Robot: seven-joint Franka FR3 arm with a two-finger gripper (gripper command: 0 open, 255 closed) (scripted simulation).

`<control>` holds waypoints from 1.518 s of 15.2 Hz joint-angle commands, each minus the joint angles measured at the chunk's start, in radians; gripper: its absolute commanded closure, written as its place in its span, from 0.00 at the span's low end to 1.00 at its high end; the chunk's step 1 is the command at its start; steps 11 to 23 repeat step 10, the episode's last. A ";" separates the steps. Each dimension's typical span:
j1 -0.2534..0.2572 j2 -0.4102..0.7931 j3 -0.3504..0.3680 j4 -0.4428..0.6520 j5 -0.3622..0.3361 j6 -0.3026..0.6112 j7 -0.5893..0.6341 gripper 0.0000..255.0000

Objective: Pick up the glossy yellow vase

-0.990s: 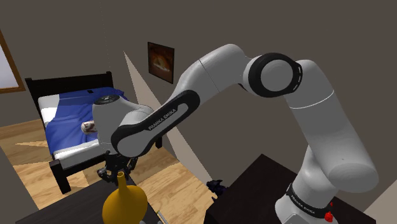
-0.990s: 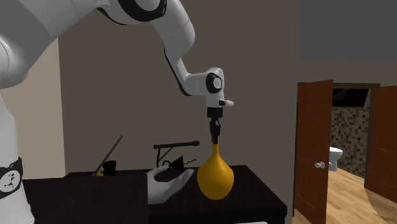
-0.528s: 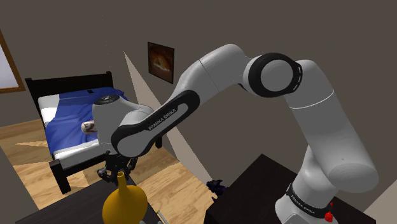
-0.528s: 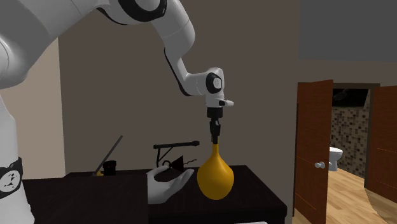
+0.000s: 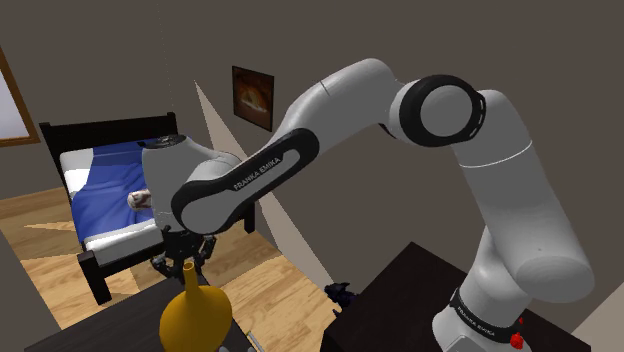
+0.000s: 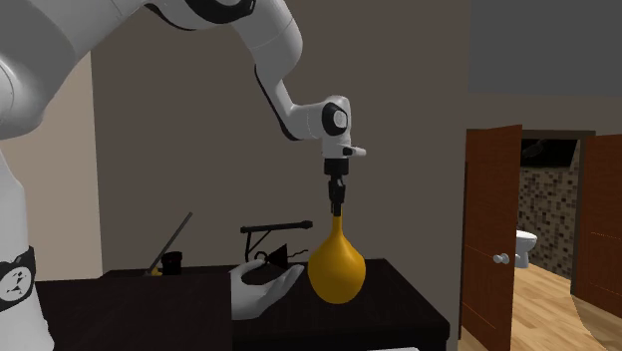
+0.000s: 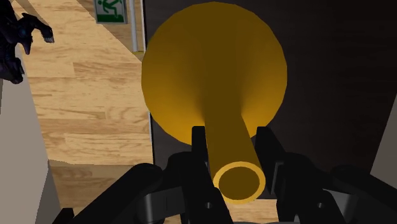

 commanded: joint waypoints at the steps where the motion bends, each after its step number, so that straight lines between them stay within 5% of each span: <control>1: -0.004 -0.016 0.005 0.005 0.007 -0.019 -0.005 1.00; 23: -0.013 -0.067 0.021 0.023 0.029 -0.086 -0.019 1.00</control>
